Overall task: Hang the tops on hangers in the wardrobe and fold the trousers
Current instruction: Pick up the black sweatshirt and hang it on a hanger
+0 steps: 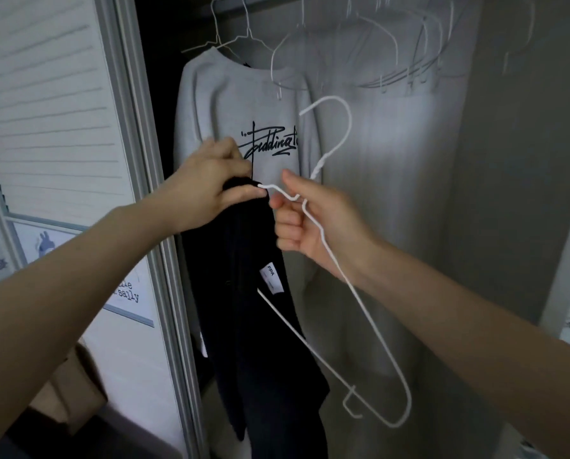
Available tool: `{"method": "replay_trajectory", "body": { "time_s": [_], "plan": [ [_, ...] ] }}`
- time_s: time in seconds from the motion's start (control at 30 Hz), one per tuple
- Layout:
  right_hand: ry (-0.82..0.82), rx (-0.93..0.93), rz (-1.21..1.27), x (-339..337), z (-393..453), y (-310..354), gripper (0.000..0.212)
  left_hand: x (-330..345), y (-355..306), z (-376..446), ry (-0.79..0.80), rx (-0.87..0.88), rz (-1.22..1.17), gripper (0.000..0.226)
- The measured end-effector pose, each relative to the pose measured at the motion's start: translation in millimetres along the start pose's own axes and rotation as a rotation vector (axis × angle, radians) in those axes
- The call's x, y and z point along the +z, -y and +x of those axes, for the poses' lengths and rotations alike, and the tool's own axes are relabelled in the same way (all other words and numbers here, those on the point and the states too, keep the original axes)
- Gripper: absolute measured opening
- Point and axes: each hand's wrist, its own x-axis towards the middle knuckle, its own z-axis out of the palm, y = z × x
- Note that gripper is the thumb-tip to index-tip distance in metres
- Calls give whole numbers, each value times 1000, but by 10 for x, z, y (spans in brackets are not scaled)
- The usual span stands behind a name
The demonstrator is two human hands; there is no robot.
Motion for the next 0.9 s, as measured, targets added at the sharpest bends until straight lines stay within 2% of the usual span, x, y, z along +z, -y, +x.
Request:
{"method": "replay_trajectory", "body": {
  "time_s": [0.1, 0.27, 0.4, 0.47, 0.53, 0.6, 0.67, 0.77, 0.83, 0.9],
  "plan": [
    [178, 142, 72, -78, 2, 61, 54, -68, 11, -24, 58, -77, -213, 60],
    [274, 367, 107, -455, 80, -88, 80, -19, 38, -108, 22, -181, -340, 51],
    [385, 554, -38, -737, 13, -479, 79, -62, 76, -173, -7, -270, -392, 49],
    [346, 637, -75, -769, -57, -704, 72, -101, 109, -221, -50, -311, -410, 51],
    [268, 679, -310, -784, -117, -928, 64, -148, 169, -261, -114, -364, -396, 55],
    [276, 571, -722, -787, -158, -1043, 49, -210, 257, -314, -160, -428, -370, 60],
    [277, 333, -1032, -831, -149, -1032, 36, -276, 378, -411, -162, -486, -321, 60],
    [204, 65, -1251, -885, -109, -918, 22, -347, 575, -631, -151, -586, -269, 61],
    [97, -171, -1544, -959, -69, -853, 21, -369, 681, -783, -173, -643, -270, 59],
    [-9, -372, -1694, -988, -32, -776, 21, -394, 761, -911, -186, -678, -252, 55]
  ]
}}
